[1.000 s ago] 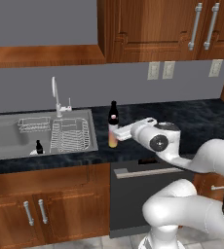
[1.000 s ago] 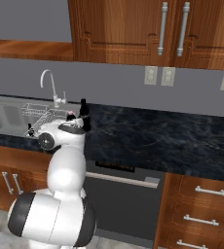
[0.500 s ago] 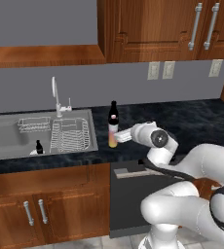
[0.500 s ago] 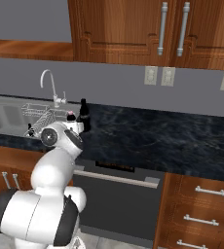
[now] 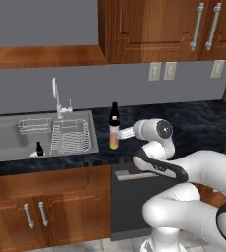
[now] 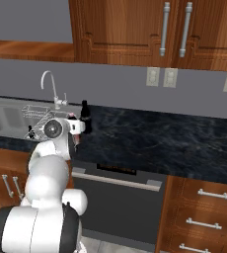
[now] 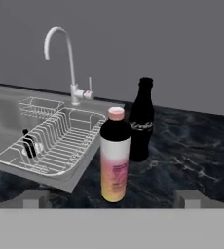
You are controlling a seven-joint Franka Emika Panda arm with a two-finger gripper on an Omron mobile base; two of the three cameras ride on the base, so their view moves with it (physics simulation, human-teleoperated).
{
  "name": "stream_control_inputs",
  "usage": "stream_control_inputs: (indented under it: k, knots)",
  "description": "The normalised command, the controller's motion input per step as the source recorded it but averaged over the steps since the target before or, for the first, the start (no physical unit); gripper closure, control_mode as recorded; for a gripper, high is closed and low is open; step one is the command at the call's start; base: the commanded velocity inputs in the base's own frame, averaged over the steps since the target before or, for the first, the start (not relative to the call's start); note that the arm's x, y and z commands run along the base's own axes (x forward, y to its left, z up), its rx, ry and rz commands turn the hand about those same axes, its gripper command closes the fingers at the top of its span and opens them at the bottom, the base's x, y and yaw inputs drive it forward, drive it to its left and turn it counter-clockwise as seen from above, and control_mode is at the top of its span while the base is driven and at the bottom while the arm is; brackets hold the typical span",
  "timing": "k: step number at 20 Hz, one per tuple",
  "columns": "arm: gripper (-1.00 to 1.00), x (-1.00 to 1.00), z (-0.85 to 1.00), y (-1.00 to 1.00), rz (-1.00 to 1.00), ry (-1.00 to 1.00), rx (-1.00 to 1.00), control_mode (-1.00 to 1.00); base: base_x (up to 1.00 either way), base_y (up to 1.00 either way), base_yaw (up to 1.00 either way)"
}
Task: Place the large bottle from the dining counter next to the other large bottle outside the sink, and place the small bottle from the dining counter next to the other small bottle inside the sink.
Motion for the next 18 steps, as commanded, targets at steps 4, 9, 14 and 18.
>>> stream_control_inputs:
  k: [4,9,14,18]
  knots:
    - [-1.00,0.08,0.29,0.00,0.00,0.27,-0.03,-1.00,0.00,0.00,0.00]
    - [-1.00,-0.11,0.00,0.00,0.01,0.20,-0.13,-1.00,0.00,0.00,0.00]
    - [-1.00,-0.50,-0.08,0.00,0.04,0.05,-0.07,-1.00,0.00,0.00,0.00]
    - [-1.00,-0.48,-0.19,-0.12,0.02,0.05,-0.05,-1.00,0.00,0.00,0.00]
